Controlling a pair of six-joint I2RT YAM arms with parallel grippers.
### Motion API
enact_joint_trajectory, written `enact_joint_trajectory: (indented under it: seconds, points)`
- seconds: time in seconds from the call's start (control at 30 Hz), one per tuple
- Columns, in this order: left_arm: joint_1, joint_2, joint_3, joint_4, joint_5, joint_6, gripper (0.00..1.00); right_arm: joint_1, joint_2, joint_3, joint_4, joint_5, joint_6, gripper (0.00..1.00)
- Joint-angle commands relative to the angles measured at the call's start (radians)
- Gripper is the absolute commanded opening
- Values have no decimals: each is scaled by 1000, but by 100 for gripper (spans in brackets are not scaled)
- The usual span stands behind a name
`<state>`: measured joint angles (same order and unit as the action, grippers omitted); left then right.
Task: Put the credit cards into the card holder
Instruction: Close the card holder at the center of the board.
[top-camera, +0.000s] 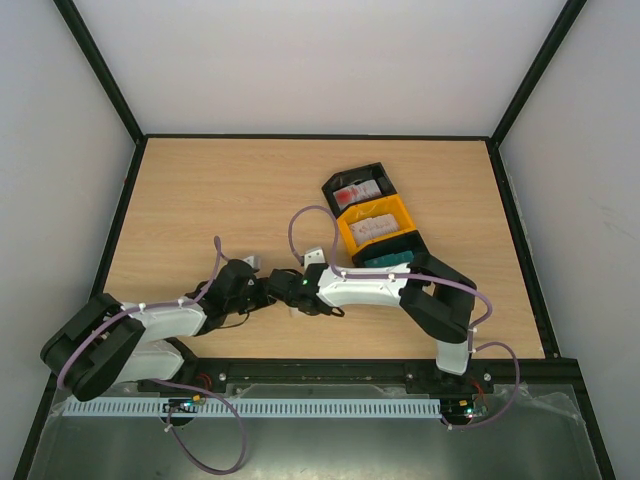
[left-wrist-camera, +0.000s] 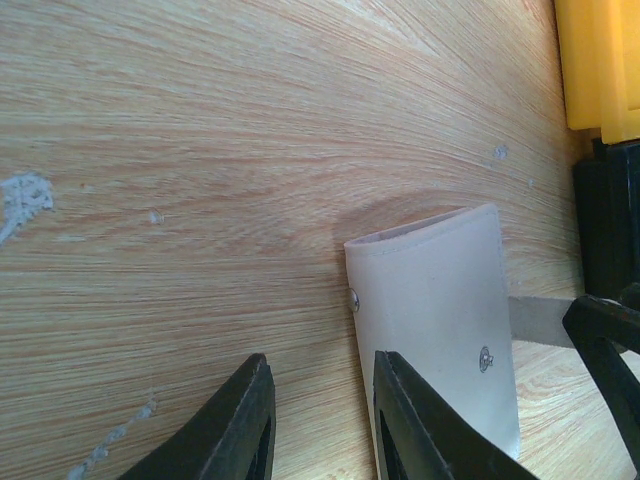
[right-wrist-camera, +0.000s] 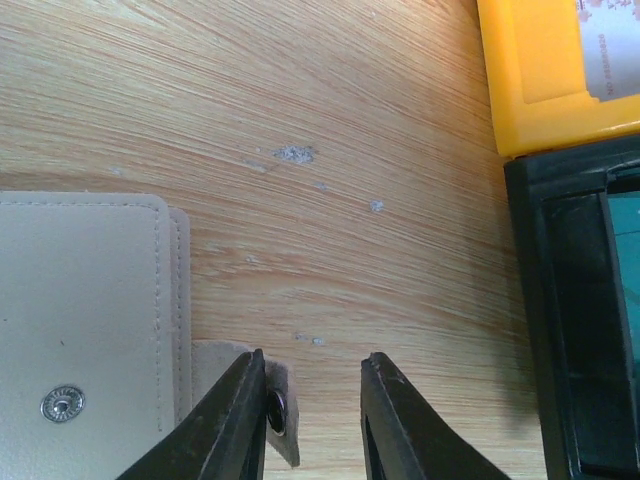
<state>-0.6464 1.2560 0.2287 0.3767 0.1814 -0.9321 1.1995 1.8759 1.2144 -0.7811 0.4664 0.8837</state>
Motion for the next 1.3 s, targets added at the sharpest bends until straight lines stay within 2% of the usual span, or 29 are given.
enact_joint_trajectory:
  seconds: [0.0, 0.13, 0.23, 0.47, 0.57, 0.7, 0.77, 0.83, 0.97, 1.2, 1.27]
  points:
    - [7, 14, -19, -50, -14, 6, 30, 6, -14, 6, -25, 39, 24, 23]
    - [7, 14, -19, -51, -14, 6, 30, 6, -39, -7, 9, 12, 14, 19]
    - [7, 11, -19, -52, -13, 6, 30, 1, -56, -31, 44, -25, 3, 12]
    - [6, 7, -20, -55, -13, 4, 30, -13, -93, -73, 115, -89, -3, 7]
    - [7, 5, -20, -55, -10, 4, 30, -18, -111, -85, 133, -100, 1, 7]
    - [7, 5, -20, -56, -10, 5, 30, -24, -146, -100, 158, -118, 4, 19]
    - [5, 6, -20, -56, -10, 5, 30, -30, -156, -103, 159, -116, 6, 19]
    - [6, 9, -20, -55, -10, 6, 30, -33, -159, -109, 159, -119, 4, 17]
    - [7, 12, -20, -53, -10, 7, 30, -41, -151, -126, 172, -137, 0, 6]
    - [6, 17, -20, -51, -8, 9, 30, -51, -147, -140, 190, -157, -3, 8]
    - [7, 17, -20, -51, -7, 10, 30, -52, -148, -140, 190, -158, -3, 4]
